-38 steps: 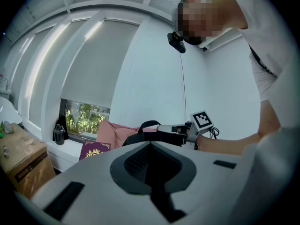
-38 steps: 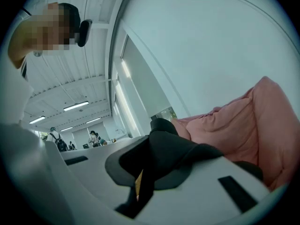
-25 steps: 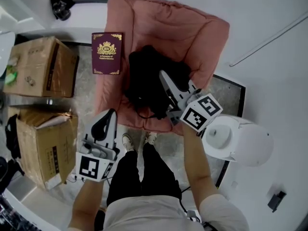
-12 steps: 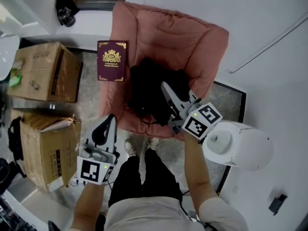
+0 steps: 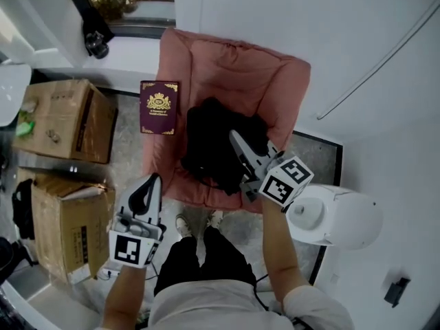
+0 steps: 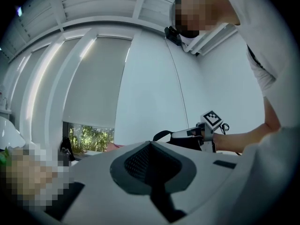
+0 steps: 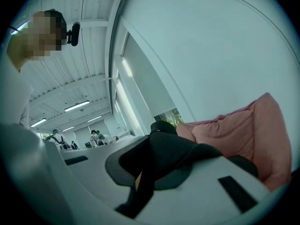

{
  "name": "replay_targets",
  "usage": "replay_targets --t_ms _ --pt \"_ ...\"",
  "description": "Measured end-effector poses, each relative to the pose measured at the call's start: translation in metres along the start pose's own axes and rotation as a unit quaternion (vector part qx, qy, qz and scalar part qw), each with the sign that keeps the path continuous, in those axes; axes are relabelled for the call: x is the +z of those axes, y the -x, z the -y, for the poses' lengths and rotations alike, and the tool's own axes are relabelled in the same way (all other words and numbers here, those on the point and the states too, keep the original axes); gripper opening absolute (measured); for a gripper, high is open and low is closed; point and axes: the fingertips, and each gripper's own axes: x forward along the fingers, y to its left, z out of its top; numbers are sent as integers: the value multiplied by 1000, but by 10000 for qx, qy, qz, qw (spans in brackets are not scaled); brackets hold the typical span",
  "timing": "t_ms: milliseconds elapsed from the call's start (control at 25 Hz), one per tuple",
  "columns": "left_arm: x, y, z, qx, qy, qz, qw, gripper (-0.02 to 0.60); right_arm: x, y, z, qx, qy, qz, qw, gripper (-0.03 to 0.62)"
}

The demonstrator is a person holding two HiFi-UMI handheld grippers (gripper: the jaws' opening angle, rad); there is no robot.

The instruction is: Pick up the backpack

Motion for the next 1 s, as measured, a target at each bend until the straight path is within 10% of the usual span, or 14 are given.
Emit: replay_targets --t_ms 1000 --pt "86 23 8 36 -506 752 9959 17 109 91 -28 -772 839 320 9930 34"
